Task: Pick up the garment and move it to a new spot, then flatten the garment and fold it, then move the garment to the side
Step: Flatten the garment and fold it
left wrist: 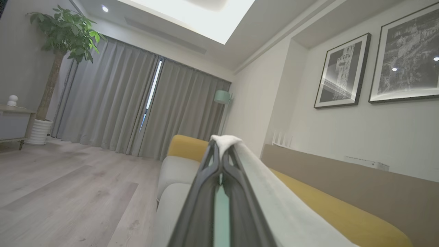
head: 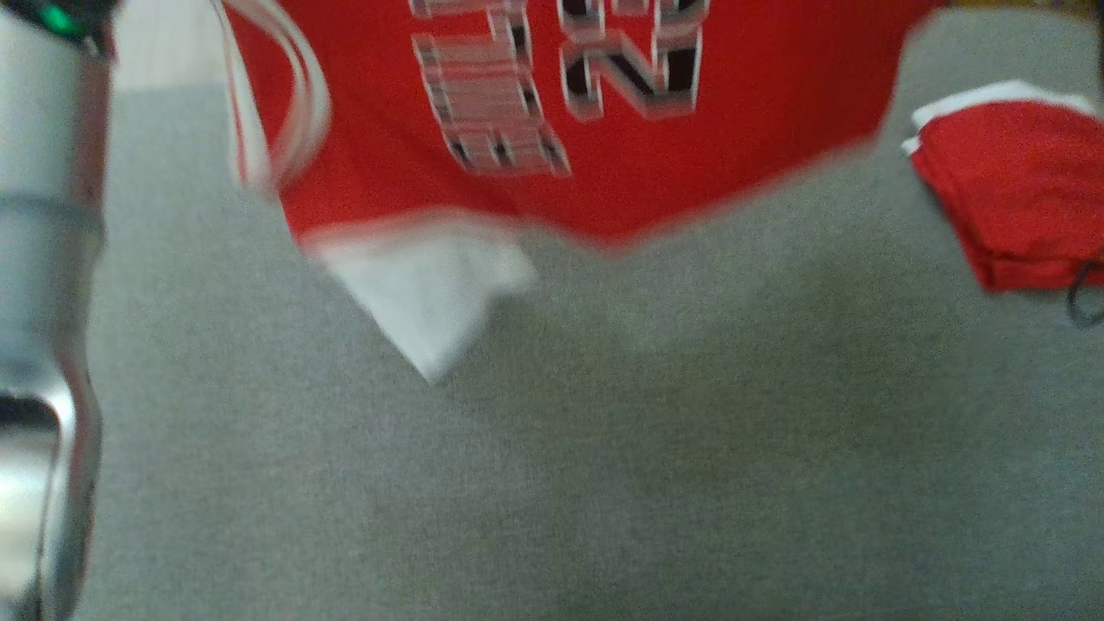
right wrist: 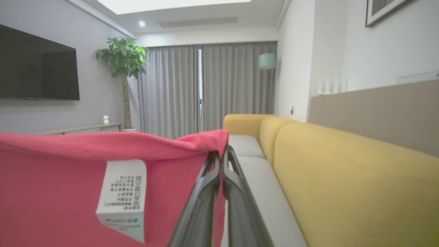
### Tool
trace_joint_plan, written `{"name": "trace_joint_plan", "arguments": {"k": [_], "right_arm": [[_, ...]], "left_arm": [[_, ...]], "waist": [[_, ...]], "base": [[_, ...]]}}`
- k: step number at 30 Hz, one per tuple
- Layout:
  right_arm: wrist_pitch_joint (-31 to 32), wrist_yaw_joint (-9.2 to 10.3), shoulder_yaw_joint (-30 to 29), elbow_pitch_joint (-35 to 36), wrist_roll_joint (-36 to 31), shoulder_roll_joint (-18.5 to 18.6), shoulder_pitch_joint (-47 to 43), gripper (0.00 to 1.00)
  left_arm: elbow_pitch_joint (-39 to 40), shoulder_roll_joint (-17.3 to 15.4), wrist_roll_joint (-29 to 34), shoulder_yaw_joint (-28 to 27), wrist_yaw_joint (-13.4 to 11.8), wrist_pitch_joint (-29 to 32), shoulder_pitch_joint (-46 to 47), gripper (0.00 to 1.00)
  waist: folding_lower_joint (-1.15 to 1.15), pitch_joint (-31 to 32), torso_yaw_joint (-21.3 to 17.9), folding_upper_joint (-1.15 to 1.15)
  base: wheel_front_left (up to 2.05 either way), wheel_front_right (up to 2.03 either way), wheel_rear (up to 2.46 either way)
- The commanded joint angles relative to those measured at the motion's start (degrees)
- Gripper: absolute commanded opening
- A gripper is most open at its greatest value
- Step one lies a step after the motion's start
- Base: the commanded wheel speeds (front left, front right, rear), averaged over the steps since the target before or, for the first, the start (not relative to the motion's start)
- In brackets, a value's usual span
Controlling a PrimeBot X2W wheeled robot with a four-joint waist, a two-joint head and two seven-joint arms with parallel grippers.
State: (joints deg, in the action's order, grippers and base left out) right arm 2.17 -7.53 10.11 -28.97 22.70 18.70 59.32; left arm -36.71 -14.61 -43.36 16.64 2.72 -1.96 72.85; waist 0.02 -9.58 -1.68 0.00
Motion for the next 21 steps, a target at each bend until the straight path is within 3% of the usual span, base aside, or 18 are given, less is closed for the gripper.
{"name": "trace_joint_plan", "arguments": {"k": [1,10,15,21], "right_arm": [[-3.0,0.04,0.8,-0.1,-1.3,0.2,5.4,0.00],[-12.3,0.04,6.5,-11.9,-4.7,3.2,16.7,0.00],[-14.1,0.04,8.9,-17.1,-4.1,4.1,15.8,0.00],[-16.0,0.04,11.2,-23.0,-0.5,4.4,10.9,0.00]], "left_arm": [[0.6,-1.7,0.6,-1.8,0.8,-2.3,6.2,0.00],[-5.5,1.1,0.3,0.5,4.1,-8.0,12.9,0.00],[-5.5,1.7,-0.8,3.0,4.6,-8.5,9.6,0.00],[-2.0,0.7,-3.8,7.2,4.7,-9.2,-0.9,0.00]], "waist": [[-0.02,-6.5,0.0,0.00],[-0.02,-13.7,2.8,0.00],[-0.02,-16.0,4.3,0.00],[-0.02,-15.1,5.7,0.00]], "base": [[0.00,0.00,0.00],[0.00,0.00,0.00],[0.00,0.00,0.00],[0.00,0.00,0.00]]}}
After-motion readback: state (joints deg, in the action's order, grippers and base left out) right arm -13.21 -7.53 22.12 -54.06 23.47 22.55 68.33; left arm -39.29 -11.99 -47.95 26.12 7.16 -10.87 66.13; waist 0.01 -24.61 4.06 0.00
